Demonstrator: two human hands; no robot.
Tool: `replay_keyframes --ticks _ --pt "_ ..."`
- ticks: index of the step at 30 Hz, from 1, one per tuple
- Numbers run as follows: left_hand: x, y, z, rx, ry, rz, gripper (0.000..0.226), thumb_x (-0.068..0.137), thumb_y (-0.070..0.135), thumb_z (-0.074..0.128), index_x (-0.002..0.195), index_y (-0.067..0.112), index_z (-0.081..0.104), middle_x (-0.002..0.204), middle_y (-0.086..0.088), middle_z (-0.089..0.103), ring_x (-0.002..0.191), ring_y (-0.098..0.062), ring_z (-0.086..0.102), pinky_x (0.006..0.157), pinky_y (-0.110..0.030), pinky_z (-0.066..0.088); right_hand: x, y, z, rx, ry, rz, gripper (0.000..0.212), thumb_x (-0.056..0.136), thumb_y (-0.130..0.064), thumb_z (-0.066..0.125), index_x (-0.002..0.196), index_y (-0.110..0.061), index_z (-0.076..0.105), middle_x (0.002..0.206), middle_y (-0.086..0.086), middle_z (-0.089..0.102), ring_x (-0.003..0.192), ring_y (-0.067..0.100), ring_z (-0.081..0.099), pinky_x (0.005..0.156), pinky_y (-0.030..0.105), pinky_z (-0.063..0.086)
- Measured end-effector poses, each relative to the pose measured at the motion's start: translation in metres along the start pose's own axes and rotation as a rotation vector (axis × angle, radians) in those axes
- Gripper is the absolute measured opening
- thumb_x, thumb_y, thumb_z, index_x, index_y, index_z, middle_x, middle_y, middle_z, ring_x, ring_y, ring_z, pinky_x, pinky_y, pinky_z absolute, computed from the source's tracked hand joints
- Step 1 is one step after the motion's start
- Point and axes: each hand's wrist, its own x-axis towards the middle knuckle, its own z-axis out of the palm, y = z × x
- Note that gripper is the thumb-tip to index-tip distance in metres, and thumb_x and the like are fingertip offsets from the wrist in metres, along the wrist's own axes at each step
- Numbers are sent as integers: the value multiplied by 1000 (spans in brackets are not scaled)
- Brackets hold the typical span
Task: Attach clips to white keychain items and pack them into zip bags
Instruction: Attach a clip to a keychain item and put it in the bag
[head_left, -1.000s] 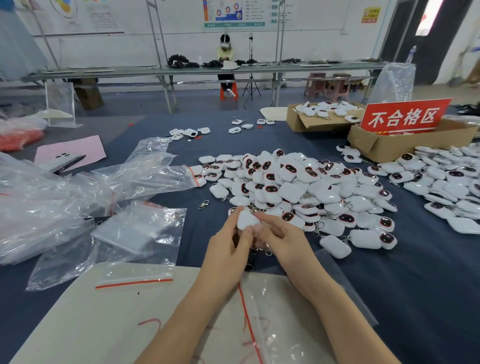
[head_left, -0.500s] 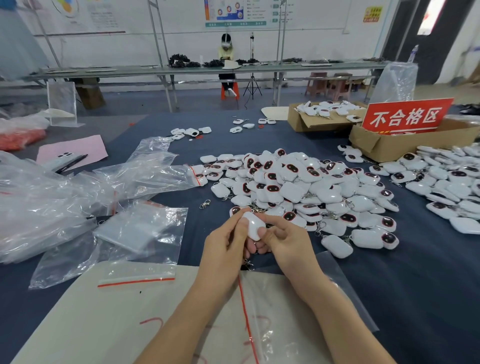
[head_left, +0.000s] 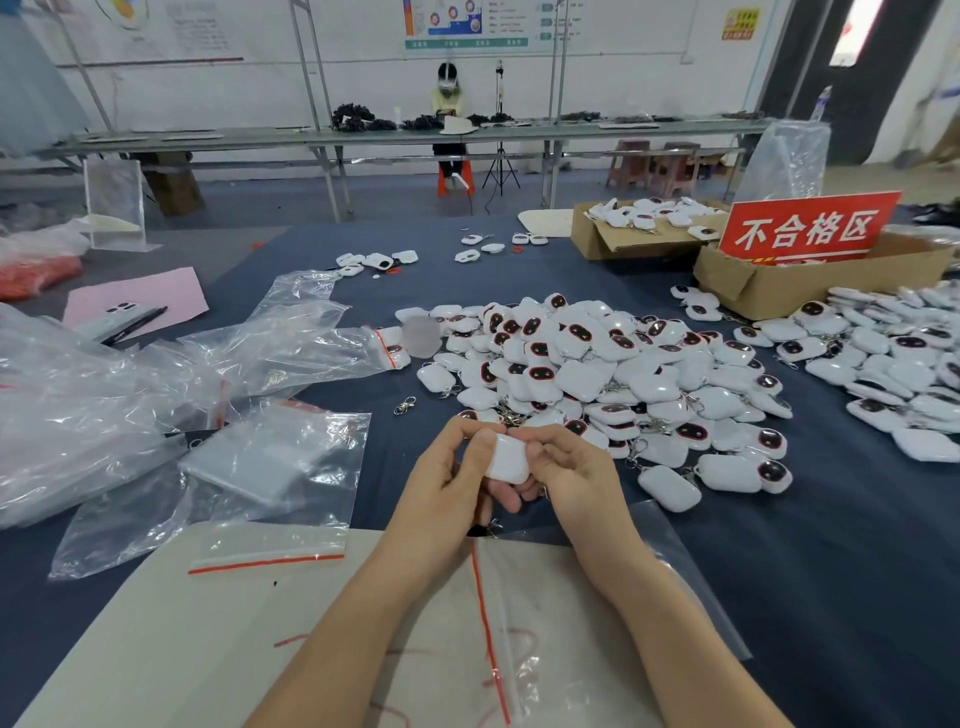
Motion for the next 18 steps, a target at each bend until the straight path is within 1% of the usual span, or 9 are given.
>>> replay_keyframes --ticks 3,5,7,9,10,12,15,16,18 --pt "-1 -2 2 4 29 26 20 107 33 48 106 25 66 66 -13 70 49 -15 51 50 -20 42 1 -2 1 6 -3 3 28 103 -2 49 95 -13 73 66 6 64 62 12 55 62 19 49" --pt "-4 -3 3 -14 15 61 17 104 34 55 114 35 67 70 -6 71 56 -14 55 56 -20 46 1 -4 2 48 -7 4 26 104 -6 49 99 -14 73 71 6 68 68 16 60 68 24 52" --pt "-8 -3 4 16 -35 108 29 101 31 62 126 46 62 77 1 70 71 -8 63 66 -17 51 0 -4 0 95 -24 -6 23 104 -10 50 106 -14 73 92 11 75 87 25 70 83 35 56" --pt "-10 -4 3 56 -32 146 38 99 29 64 129 51 59 92 -9 69 86 -11 68 77 -18 54 -3 -7 0 64 -46 -45 23 104 -12 51 111 -14 73 105 13 75 101 32 70 90 39 57" --pt "-10 -3 1 67 -7 152 37 98 32 66 129 52 60 100 -13 68 93 -14 69 82 -21 55 -5 -8 0 30 -47 -69 23 104 -12 52 111 -17 73 105 10 76 103 29 70 88 34 58" --pt "-11 2 -3 111 61 159 34 91 42 70 124 50 63 109 -3 70 102 -15 68 86 -22 55 -6 -13 2 -56 -40 -109 24 104 -15 51 115 -25 71 106 -3 76 104 13 69 86 18 53" --pt "-15 12 -14 -11 147 135 38 87 43 76 120 27 63 115 7 74 109 -12 68 87 -22 54 -9 -20 2 -326 -13 -209 25 106 -29 47 125 -39 60 110 -19 71 108 -10 60 89 4 41" --pt "-17 15 -21 -78 176 116 42 84 43 74 118 22 61 112 6 75 107 -12 69 89 -27 55 -12 -23 1 -391 -4 -258 27 106 -28 47 125 -42 60 112 -22 68 110 -11 57 89 2 39" --pt "-26 22 -34 -69 232 104 45 79 47 69 117 24 62 94 9 76 90 -12 72 85 -31 57 -21 -26 -5 -484 -74 -386 39 105 -10 46 116 -43 64 110 -19 68 107 -4 60 87 5 41"
